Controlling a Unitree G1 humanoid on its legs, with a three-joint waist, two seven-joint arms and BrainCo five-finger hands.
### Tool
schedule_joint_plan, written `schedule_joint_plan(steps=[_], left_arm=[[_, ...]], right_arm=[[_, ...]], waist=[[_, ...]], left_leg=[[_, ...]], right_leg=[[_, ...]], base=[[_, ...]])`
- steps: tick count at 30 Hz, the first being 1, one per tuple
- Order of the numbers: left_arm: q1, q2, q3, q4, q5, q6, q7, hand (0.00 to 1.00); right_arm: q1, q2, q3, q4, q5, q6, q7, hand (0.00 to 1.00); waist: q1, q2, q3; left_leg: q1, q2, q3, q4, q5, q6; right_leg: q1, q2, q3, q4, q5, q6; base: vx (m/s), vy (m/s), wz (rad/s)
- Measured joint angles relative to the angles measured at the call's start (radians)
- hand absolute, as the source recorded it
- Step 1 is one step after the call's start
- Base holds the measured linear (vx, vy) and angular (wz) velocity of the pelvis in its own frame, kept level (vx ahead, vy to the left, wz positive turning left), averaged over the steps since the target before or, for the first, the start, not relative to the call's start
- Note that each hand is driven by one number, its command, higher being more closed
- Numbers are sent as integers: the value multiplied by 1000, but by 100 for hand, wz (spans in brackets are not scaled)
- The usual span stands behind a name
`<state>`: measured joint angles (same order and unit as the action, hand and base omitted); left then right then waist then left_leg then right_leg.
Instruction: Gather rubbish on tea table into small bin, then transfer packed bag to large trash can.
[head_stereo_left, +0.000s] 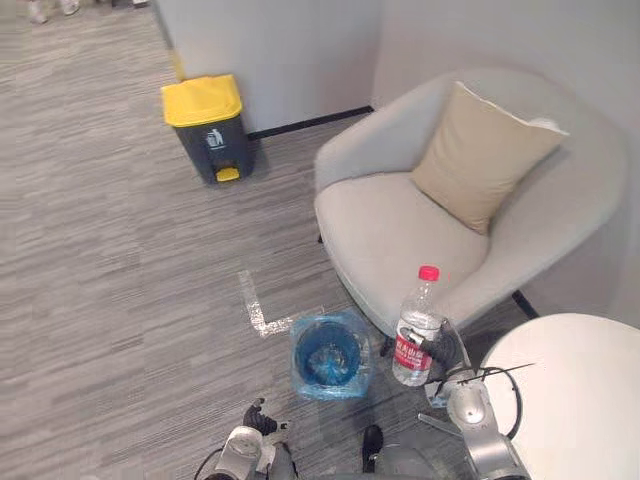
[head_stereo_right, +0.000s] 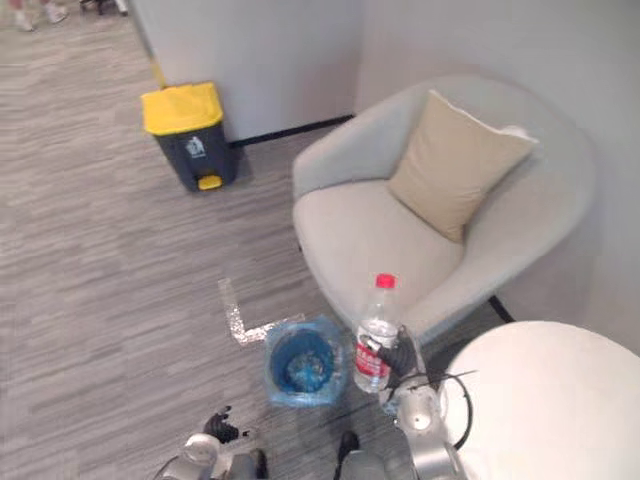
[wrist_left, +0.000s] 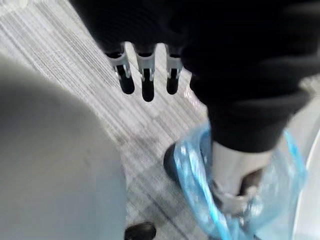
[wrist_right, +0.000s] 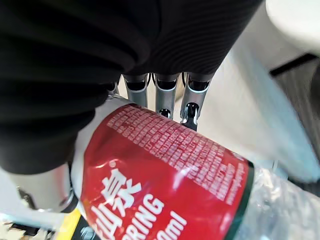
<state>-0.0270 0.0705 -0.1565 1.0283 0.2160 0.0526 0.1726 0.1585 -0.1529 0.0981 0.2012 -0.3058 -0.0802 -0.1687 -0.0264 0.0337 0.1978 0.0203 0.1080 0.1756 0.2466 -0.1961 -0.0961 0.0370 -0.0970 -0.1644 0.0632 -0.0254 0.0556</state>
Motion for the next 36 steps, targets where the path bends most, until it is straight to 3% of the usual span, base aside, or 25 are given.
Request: schedule_joint_plan(steps=[7, 10, 12, 16, 25, 32, 36], left_arm=[[0, 21, 1, 5, -2, -1, 8, 0], [-31, 26, 13, 2, -19, -7, 43, 0], [-79, 26, 24, 1, -61, -14, 68, 0], [-165, 20, 95, -17, -145, -20, 115, 0], [-305, -47, 215, -118, -223, -42, 180, 0], [-320, -71, 205, -279, -289, -52, 199, 0], [-303, -77, 176, -377, -300, -80, 197, 0]], right_arm=[[-47, 17, 57, 170, -30, 3, -28, 100], [-141, 12, 102, 220, -50, 2, -53, 100], [-239, -9, 135, 231, -55, 2, -72, 100], [-383, -15, 161, 248, -89, 4, -95, 100], [-618, -46, 161, 163, -88, 36, -179, 100], [-791, -89, 137, 164, -85, 57, -231, 100], [-878, -122, 99, 166, -85, 63, -250, 100]], waist=[[4, 7, 1], [3, 14, 42], [6, 25, 104], [28, 27, 193], [64, 17, 248], [88, 10, 263], [102, 11, 266]], left_leg=[[-28, -18, 38, -15, 5, 24], [-149, -7, 57, 53, -4, 36], [-265, 7, 53, 138, -12, 47], [-460, 24, 24, 251, -18, 55], [-830, 33, -19, 405, -25, 71], [-970, 16, -33, 422, 6, 72], [-1038, 0, -49, 429, 12, 72]], right_leg=[[-63, -12, 53, 3, 20, 18], [-187, -6, 74, 62, 26, 15], [-298, -3, 84, 124, 28, 11], [-483, -11, 69, 247, 15, 4], [-836, -45, 36, 427, -6, -12], [-986, -78, 18, 507, -33, -28], [-1054, -99, 9, 544, -49, -30]], base=[[-56, 41, -21], [-140, -21, -18], [-198, 12, 4], [-184, 12, 17], [-106, 0, 19], [10, -15, 22], [35, 1, 26]])
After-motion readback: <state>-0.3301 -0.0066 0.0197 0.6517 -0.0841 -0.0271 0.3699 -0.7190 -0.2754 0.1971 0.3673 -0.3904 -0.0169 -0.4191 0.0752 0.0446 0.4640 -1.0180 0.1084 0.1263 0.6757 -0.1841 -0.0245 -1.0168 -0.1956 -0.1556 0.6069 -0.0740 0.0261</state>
